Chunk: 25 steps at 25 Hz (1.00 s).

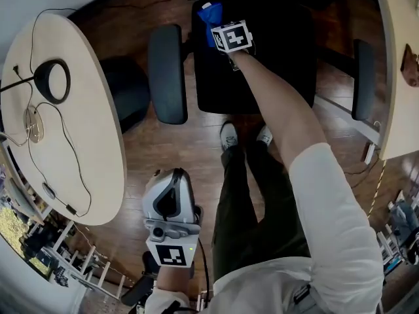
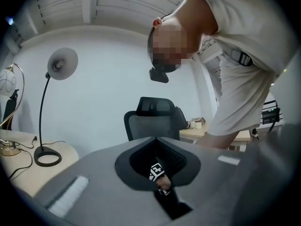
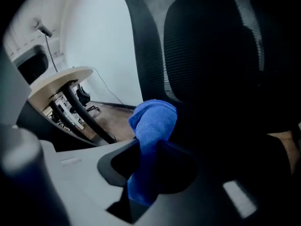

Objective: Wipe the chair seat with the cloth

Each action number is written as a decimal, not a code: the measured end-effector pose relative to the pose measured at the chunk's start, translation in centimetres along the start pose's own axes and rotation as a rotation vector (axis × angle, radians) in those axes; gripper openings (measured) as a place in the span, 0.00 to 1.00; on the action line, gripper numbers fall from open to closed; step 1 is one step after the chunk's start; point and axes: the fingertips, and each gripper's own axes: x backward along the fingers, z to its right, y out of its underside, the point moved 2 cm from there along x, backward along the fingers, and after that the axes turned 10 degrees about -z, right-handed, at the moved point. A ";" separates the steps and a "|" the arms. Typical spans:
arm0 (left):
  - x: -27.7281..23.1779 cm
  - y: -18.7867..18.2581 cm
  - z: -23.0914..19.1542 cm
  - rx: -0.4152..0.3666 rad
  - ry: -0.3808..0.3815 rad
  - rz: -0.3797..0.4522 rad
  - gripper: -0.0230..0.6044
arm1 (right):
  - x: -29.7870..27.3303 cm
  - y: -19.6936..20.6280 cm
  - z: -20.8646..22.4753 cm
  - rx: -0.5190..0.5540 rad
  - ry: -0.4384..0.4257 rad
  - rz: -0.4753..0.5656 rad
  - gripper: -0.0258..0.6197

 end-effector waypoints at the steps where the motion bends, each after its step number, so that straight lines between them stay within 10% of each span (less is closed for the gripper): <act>1: -0.3 0.3 0.2 0.002 0.011 0.002 0.11 | -1.6 0.3 0.0 0.016 -0.010 -0.031 0.20; 8: -3.1 2.2 1.7 -0.007 0.002 -0.031 0.11 | -0.9 0.1 5.3 -0.045 0.094 -0.035 0.20; 18: -9.0 6.3 7.2 0.007 0.086 -0.058 0.11 | 11.8 10.0 27.7 -0.374 0.406 -0.051 0.20; 25: -9.8 7.5 7.7 0.003 0.062 -0.064 0.11 | 12.3 8.7 23.1 -0.366 0.263 0.088 0.20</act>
